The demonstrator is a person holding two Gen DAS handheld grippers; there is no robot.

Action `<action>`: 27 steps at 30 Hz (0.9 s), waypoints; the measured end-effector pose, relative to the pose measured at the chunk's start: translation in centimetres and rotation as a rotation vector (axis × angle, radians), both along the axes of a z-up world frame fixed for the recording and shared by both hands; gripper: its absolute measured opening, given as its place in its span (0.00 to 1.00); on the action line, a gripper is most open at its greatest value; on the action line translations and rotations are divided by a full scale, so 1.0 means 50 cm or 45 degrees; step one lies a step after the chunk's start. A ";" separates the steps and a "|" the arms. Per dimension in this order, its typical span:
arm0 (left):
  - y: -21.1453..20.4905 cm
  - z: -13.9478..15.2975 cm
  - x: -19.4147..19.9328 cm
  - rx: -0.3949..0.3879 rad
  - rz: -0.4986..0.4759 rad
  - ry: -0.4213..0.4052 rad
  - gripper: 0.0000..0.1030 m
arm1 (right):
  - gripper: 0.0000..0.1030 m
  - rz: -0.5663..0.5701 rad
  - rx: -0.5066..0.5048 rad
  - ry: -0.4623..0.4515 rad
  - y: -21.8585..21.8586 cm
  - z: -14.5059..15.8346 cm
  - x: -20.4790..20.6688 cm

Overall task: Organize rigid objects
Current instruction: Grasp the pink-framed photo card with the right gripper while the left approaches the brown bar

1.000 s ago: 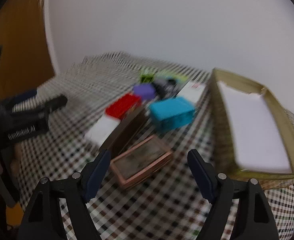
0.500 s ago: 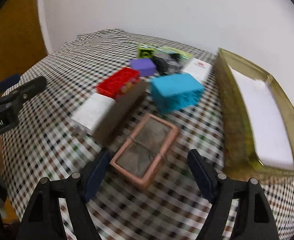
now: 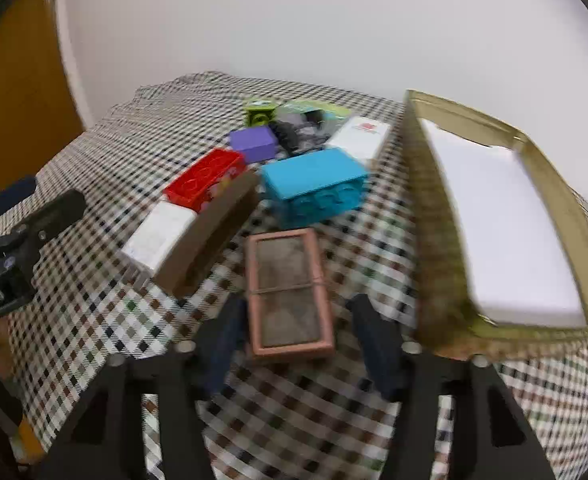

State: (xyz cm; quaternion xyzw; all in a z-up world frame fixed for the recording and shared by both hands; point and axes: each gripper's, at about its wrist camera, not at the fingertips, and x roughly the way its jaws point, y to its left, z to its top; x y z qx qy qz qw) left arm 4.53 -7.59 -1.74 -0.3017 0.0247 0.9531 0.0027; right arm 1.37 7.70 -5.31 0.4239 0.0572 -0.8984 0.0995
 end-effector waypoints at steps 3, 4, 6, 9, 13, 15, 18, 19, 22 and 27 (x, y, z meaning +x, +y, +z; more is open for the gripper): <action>0.014 0.002 0.003 0.010 -0.056 0.006 0.94 | 0.50 0.002 0.017 0.018 -0.001 0.005 0.015; 0.020 0.003 0.004 0.028 -0.081 0.005 0.90 | 0.49 0.006 0.004 0.015 0.005 0.005 0.016; 0.026 0.004 0.004 0.092 -0.137 0.002 0.84 | 0.48 0.003 0.005 0.018 0.011 0.005 0.018; 0.040 0.002 -0.006 0.158 -0.190 -0.021 0.78 | 0.48 0.007 -0.032 0.050 0.023 0.011 0.022; 0.064 -0.005 -0.024 0.208 -0.256 -0.078 0.56 | 0.48 0.025 -0.140 0.164 0.043 0.033 0.050; 0.080 -0.010 -0.035 0.243 -0.298 -0.113 0.48 | 0.48 0.007 -0.156 0.204 0.046 0.040 0.055; 0.109 -0.008 -0.043 0.233 -0.371 -0.122 0.44 | 0.48 -0.044 -0.168 0.259 0.060 0.049 0.069; 0.119 -0.006 -0.046 0.234 -0.397 -0.123 0.43 | 0.48 -0.063 -0.176 0.278 0.067 0.053 0.075; 0.145 -0.003 -0.060 0.237 -0.444 -0.125 0.38 | 0.48 -0.120 -0.175 0.313 0.082 0.059 0.079; 0.178 -0.012 -0.085 0.251 -0.495 -0.187 0.26 | 0.48 -0.146 -0.217 0.309 0.105 0.060 0.071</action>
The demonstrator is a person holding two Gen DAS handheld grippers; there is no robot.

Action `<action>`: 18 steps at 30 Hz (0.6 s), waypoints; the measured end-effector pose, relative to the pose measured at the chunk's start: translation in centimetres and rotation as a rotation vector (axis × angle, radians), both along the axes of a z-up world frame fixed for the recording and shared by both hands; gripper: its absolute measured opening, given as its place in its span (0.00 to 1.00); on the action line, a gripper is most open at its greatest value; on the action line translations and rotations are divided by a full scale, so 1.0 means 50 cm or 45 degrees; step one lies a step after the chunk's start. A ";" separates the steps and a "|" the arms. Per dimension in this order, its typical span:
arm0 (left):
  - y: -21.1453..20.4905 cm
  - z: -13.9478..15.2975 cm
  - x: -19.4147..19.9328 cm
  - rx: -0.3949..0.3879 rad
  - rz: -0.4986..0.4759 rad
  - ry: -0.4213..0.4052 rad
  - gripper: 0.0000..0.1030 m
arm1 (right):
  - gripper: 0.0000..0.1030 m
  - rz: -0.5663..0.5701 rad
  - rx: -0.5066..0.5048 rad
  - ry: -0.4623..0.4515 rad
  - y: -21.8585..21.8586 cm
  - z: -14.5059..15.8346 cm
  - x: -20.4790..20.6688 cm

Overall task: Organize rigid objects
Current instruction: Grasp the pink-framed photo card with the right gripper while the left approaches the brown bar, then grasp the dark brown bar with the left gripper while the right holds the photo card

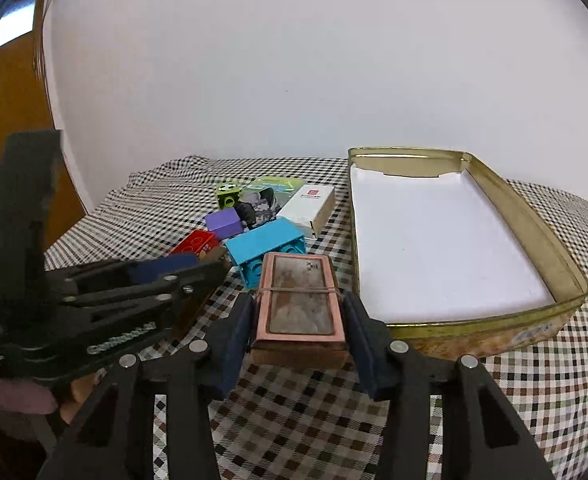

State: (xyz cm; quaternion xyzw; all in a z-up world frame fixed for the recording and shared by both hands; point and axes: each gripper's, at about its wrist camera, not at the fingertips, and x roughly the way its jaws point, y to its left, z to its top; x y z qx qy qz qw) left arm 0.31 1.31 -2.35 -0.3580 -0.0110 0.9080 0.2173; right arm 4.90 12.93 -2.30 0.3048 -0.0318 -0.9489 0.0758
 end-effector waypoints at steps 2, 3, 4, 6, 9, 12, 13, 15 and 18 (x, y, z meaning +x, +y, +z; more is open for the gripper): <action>0.012 0.002 0.003 -0.020 -0.024 0.022 0.26 | 0.48 -0.004 0.007 0.002 -0.004 0.000 0.003; 0.014 0.001 0.001 -0.020 -0.034 0.014 0.26 | 0.48 -0.002 0.010 0.004 0.002 0.001 0.005; 0.016 -0.003 -0.006 -0.019 -0.032 -0.005 0.24 | 0.48 -0.001 0.013 0.004 0.008 0.003 0.005; 0.005 -0.013 -0.021 0.007 -0.002 -0.064 0.18 | 0.48 -0.006 0.013 0.005 0.010 0.003 0.007; -0.015 -0.026 -0.037 0.074 0.001 -0.141 0.14 | 0.48 -0.009 0.004 0.005 0.008 0.003 0.009; -0.021 -0.026 -0.034 0.082 -0.006 -0.144 0.11 | 0.48 -0.007 -0.005 -0.005 0.005 0.000 -0.002; -0.021 -0.026 -0.033 0.080 -0.003 -0.146 0.09 | 0.48 -0.007 -0.006 -0.009 0.004 -0.001 -0.003; -0.019 -0.026 -0.030 0.081 -0.028 -0.152 0.09 | 0.48 -0.006 -0.007 -0.017 0.003 -0.002 -0.004; -0.013 -0.035 -0.022 0.067 -0.072 -0.201 0.09 | 0.48 -0.002 -0.022 -0.020 0.005 -0.002 -0.004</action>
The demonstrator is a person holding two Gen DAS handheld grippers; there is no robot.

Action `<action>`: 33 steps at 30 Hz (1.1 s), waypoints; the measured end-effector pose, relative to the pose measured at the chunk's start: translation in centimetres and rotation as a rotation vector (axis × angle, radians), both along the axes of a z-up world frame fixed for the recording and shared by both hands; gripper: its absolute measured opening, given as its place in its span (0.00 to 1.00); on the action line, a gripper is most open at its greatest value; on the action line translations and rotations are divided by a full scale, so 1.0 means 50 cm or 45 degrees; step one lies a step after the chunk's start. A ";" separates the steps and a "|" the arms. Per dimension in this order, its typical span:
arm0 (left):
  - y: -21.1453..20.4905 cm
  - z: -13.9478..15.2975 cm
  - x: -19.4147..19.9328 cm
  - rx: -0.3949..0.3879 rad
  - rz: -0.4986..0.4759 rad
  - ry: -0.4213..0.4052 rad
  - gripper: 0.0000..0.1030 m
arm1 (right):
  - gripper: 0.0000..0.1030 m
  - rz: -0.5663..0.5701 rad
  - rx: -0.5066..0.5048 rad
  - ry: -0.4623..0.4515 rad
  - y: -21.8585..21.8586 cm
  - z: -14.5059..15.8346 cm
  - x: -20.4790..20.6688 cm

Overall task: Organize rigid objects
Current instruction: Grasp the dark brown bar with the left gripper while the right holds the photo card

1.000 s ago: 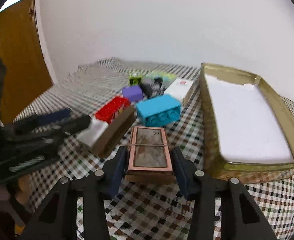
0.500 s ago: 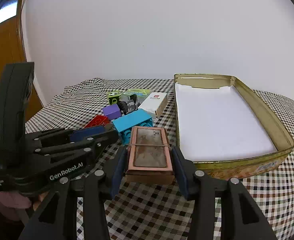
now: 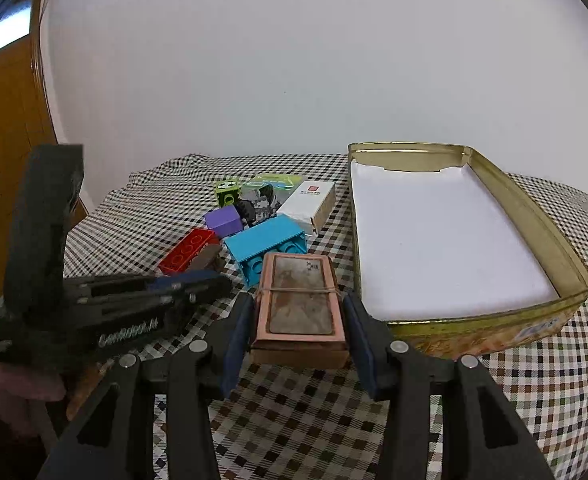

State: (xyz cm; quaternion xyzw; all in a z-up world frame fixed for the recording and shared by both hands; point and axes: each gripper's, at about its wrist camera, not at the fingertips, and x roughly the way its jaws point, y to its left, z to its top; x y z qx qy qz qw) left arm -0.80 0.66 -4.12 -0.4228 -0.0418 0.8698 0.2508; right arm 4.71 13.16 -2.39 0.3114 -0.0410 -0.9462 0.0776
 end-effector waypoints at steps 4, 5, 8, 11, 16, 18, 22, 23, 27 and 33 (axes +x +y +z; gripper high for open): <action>-0.030 -0.012 0.005 0.057 0.054 -0.045 0.03 | 0.48 0.003 -0.009 -0.001 0.000 0.001 0.001; -0.035 -0.013 0.006 0.061 0.059 -0.042 0.03 | 0.48 0.005 -0.012 -0.006 0.000 -0.001 0.000; -0.050 -0.008 0.010 0.099 0.079 -0.023 0.04 | 0.48 0.011 -0.023 -0.015 0.001 -0.001 -0.001; -0.055 0.016 0.022 0.078 0.096 0.079 0.17 | 0.48 0.011 -0.028 -0.010 0.002 -0.001 0.000; -0.060 0.038 0.014 -0.027 0.168 0.161 0.52 | 0.48 0.015 -0.023 0.003 0.000 0.001 0.006; -0.049 0.025 0.001 -0.081 0.153 0.126 0.52 | 0.48 0.018 -0.024 0.002 -0.001 0.000 0.006; -0.026 0.020 0.000 -0.151 0.126 0.123 0.52 | 0.48 0.017 -0.030 -0.008 0.001 0.000 0.004; -0.028 0.021 0.003 -0.148 0.109 0.111 0.50 | 0.48 0.018 -0.030 -0.019 0.000 -0.002 0.002; -0.025 0.003 0.004 -0.140 0.064 0.030 0.43 | 0.48 0.042 -0.037 -0.075 -0.001 -0.012 -0.003; -0.017 0.004 -0.004 -0.168 0.036 -0.007 0.38 | 0.48 0.048 0.046 -0.217 -0.016 -0.041 -0.018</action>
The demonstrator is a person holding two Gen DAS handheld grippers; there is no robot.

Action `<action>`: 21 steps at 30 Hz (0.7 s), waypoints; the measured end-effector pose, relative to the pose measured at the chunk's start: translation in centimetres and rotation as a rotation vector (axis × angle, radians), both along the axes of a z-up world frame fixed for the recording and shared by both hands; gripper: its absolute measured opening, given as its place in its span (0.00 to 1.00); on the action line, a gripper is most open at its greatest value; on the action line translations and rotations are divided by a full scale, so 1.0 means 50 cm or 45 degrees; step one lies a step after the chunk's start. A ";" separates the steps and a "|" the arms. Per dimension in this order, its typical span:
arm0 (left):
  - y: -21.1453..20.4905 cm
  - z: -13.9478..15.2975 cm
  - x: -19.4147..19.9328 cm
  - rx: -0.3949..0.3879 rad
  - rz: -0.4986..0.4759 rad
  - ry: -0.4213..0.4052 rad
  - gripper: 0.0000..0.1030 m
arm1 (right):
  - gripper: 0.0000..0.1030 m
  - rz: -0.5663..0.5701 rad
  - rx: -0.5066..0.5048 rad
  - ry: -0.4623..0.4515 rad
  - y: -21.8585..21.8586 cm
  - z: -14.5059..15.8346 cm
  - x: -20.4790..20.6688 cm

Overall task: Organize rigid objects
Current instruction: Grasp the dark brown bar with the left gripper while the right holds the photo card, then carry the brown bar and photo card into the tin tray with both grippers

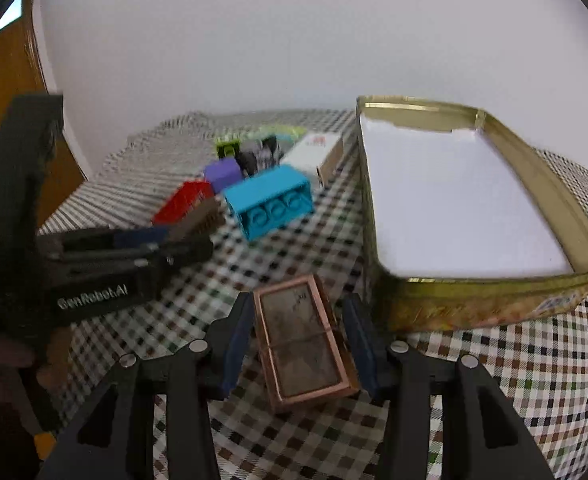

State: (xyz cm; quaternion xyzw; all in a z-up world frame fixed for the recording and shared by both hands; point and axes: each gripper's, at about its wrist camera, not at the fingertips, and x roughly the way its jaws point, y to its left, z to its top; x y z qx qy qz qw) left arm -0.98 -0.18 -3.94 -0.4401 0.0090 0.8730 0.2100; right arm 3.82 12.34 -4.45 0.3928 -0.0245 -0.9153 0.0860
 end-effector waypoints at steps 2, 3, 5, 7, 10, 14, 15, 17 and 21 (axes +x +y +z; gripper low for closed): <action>0.011 0.000 -0.013 -0.040 -0.005 0.007 0.38 | 0.48 0.010 0.003 -0.015 -0.004 -0.004 -0.003; 0.014 -0.006 -0.023 -0.073 0.016 -0.013 0.38 | 0.48 0.011 0.009 -0.017 -0.005 -0.006 -0.003; 0.013 -0.012 -0.027 -0.084 0.025 -0.010 0.33 | 0.48 0.018 0.021 -0.015 -0.008 -0.006 -0.003; 0.021 -0.015 -0.019 -0.138 0.009 0.019 0.29 | 0.49 0.028 0.035 -0.014 -0.009 -0.006 -0.007; 0.017 -0.013 -0.008 -0.142 0.003 0.030 0.13 | 0.49 0.033 0.087 -0.020 -0.020 -0.008 -0.008; -0.003 -0.011 -0.007 -0.068 0.012 0.013 0.13 | 0.48 0.035 0.078 -0.012 -0.019 -0.005 -0.001; -0.004 -0.011 -0.005 -0.059 0.018 0.015 0.13 | 0.48 0.031 0.072 -0.004 -0.017 -0.002 -0.001; -0.013 -0.008 0.007 -0.037 0.025 0.031 0.13 | 0.47 0.044 0.061 0.029 -0.015 0.005 0.007; -0.016 0.010 0.029 0.045 0.025 0.103 0.13 | 0.47 0.086 0.032 0.102 -0.023 0.023 0.027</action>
